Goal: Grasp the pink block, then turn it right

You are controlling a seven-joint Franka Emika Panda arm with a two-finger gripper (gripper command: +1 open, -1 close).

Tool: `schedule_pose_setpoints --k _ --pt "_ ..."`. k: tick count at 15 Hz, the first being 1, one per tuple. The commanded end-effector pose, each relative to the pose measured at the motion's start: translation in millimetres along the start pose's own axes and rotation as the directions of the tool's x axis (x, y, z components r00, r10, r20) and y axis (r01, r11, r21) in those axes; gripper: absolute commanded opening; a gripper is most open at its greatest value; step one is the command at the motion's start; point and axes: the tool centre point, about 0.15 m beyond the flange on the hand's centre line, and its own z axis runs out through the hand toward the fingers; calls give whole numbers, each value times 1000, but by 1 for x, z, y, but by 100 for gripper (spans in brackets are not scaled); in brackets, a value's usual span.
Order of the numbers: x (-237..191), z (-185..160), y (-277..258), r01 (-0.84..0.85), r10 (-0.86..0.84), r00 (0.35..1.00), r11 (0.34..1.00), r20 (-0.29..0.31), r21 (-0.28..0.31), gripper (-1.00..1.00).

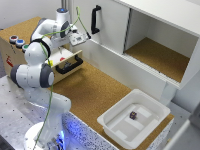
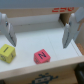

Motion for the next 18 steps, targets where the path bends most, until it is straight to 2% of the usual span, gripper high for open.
schedule_pose_setpoints --k 1,6,11,16,17,18 --pt "51 34 -17 89 -92 993 995 77 32 100" --pt "46 72 -35 262 -269 959 961 89 84 100" --pt "28 89 -22 362 -365 929 930 60 62 100" --pt "10 112 3 417 -422 904 906 70 75 100" --pt "10 114 9 397 -403 914 913 49 94 100" --pt "11 117 13 402 -406 913 912 37 76 100"
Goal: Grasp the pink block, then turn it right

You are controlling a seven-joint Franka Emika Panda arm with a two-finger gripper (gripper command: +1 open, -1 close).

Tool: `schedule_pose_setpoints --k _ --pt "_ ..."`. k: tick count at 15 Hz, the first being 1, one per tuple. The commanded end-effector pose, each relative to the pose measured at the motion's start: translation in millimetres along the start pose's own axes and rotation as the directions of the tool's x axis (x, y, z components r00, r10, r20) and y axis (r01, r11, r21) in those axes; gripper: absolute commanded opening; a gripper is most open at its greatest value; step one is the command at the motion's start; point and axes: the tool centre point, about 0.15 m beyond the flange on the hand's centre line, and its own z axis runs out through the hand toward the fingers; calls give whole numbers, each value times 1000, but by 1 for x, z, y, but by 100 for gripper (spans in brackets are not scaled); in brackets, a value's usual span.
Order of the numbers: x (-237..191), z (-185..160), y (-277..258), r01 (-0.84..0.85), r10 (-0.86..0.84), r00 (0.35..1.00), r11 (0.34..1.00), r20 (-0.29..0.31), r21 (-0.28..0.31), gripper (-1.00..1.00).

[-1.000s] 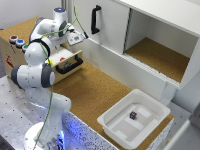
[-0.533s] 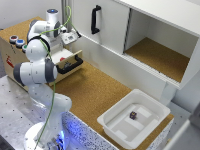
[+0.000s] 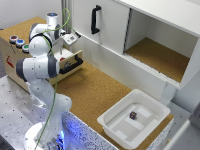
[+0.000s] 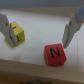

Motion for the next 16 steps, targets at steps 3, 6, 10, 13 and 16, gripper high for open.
schedule_pose_setpoints --k 3,6,10,13,16 --pt "-14 36 38 52 -56 996 997 -71 -52 100" --pt "-8 46 51 71 -74 995 997 -62 -43 100" --pt "-8 53 54 91 -91 996 996 -16 -23 -100" --pt "-13 48 55 61 -61 998 998 -10 -3 -100" --pt "-15 35 54 31 -31 999 999 -16 9 -100"
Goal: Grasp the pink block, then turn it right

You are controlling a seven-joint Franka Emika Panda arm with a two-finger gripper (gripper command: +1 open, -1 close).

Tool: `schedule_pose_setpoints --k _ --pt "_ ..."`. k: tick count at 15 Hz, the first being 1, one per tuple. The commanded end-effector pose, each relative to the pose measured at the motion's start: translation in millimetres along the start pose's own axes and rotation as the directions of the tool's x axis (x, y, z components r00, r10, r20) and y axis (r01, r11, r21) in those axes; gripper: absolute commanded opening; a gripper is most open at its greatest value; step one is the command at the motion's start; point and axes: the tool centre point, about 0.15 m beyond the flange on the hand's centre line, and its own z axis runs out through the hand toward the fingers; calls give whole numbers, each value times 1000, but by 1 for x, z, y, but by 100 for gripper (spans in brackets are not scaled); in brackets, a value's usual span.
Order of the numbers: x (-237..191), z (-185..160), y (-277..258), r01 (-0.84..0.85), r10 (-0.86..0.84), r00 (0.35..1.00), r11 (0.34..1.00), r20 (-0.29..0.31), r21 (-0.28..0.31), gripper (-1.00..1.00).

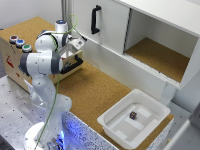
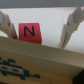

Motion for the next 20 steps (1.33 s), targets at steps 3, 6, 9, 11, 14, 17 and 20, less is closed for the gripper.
schedule_pose_setpoints --k 3,6,9,11,14,17,20 --pt "-1 -29 15 -84 84 996 996 5 41 -100" --pt "5 -43 17 -135 136 991 990 -6 35 -100" --pt "23 -46 17 -174 174 985 983 7 57 -100" --pt "29 -36 20 -232 224 971 969 87 85 -100" --pt "39 -30 27 -437 413 889 894 199 94 -100" --pt "47 -44 36 -701 674 703 711 228 60 -100" --pt "39 -43 38 -893 855 441 449 272 34 -100"
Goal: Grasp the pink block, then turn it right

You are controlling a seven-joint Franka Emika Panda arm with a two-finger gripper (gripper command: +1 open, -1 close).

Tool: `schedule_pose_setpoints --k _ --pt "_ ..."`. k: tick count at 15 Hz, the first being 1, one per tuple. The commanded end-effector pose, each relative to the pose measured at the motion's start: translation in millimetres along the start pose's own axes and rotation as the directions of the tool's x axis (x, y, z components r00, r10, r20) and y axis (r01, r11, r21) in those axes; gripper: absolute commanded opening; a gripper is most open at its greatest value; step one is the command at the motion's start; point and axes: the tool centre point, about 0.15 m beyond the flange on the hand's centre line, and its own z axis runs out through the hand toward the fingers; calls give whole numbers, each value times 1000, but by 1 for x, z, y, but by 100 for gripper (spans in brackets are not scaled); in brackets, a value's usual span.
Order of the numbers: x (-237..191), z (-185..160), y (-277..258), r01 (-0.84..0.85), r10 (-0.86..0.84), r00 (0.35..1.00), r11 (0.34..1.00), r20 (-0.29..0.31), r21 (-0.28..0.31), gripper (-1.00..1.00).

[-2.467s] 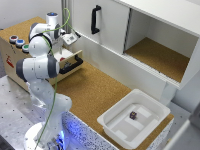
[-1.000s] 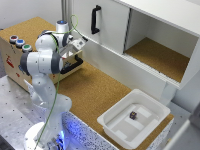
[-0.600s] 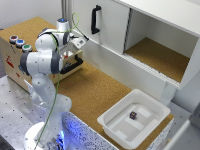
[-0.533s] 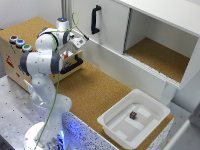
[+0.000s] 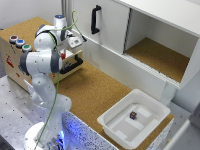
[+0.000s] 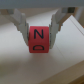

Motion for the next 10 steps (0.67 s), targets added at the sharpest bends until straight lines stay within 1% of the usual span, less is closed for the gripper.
schedule_pose_setpoints --k 1,2,3,4,5,6,7,8,9,10 --pt "31 -7 19 -449 427 873 892 234 47 -100" --pt "31 -6 21 -506 484 841 862 244 36 -100" --pt "33 -4 24 -573 547 793 819 268 23 -100" --pt "33 0 26 -633 601 746 774 287 27 -100" --pt "35 0 25 -673 642 709 739 290 9 -100" --pt "38 2 20 -730 698 652 684 296 -5 -100" --pt "38 2 14 -774 746 596 632 296 -33 -100" --pt "36 3 11 -818 790 541 574 289 -35 -100" --pt "33 1 8 -853 828 492 520 269 -39 -100" --pt "28 0 7 -897 874 422 441 241 -28 -100"
